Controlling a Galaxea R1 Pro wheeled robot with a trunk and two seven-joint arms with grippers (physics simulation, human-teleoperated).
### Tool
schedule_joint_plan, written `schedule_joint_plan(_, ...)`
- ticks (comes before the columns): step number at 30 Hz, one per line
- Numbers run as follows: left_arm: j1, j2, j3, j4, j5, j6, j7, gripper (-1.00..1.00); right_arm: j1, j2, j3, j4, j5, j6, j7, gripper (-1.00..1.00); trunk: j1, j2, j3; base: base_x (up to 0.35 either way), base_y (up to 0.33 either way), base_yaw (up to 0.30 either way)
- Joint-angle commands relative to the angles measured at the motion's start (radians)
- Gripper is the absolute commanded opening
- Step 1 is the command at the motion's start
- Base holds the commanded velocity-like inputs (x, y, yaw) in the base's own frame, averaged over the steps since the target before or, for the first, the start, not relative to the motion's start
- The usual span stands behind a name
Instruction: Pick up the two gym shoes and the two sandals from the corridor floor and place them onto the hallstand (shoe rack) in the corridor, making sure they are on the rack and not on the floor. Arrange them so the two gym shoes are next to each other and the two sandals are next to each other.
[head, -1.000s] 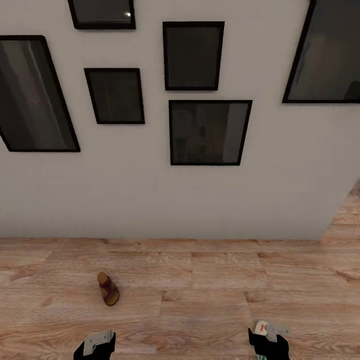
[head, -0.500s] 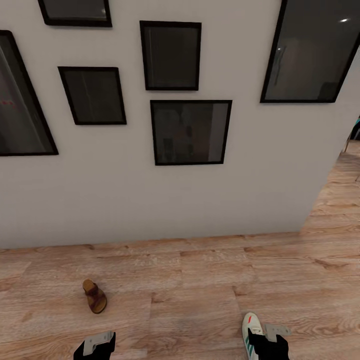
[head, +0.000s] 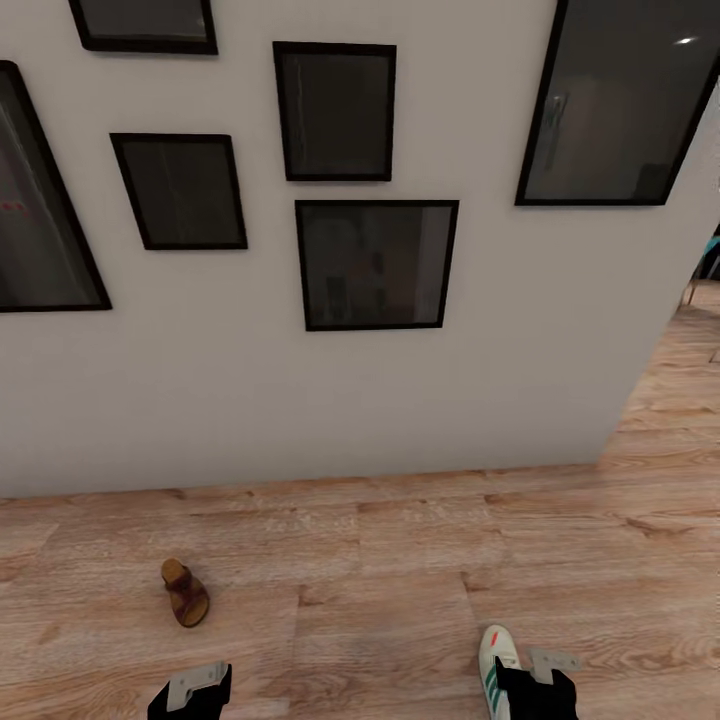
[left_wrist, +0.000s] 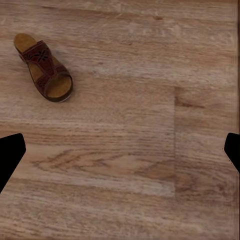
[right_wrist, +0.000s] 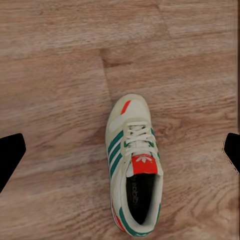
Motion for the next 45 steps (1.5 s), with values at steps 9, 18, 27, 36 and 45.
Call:
schedule_joint_plan(9, -0.001, 0.000, 0.008, 0.000, -0.006, -0.003, -0.005, 1.00, -0.001, 0.000, -0.005, 0.002, 0.010, -0.003, -0.005, 1.00, 0.000, 0.000, -0.001, 0.000, -0.103, 0.000)
schedule_joint_plan(18, -0.001, 0.001, 0.009, 0.000, -0.006, -0.003, -0.005, 1.00, -0.001, 0.000, -0.005, 0.002, 0.010, -0.003, -0.005, 1.00, 0.000, 0.000, -0.001, -0.018, -0.024, 0.000)
schedule_joint_plan(27, -0.001, 0.001, 0.009, 0.000, -0.006, -0.003, -0.005, 1.00, -0.001, 0.000, -0.005, 0.002, 0.010, -0.003, -0.005, 1.00, 0.000, 0.000, -0.001, -0.160, -0.097, 0.000)
schedule_joint_plan(36, -0.001, 0.001, 0.009, 0.000, -0.005, -0.003, -0.005, 1.00, -0.001, 0.000, -0.005, 0.003, 0.010, -0.003, -0.004, 1.00, 0.000, 0.000, -0.001, -0.024, -0.009, -0.018)
schedule_joint_plan(45, -0.001, 0.001, 0.010, 0.000, -0.005, -0.003, -0.005, 1.00, -0.001, 0.000, -0.005, 0.003, 0.010, -0.002, -0.004, 1.00, 0.000, 0.000, -0.001, -0.002, -0.001, -0.180)
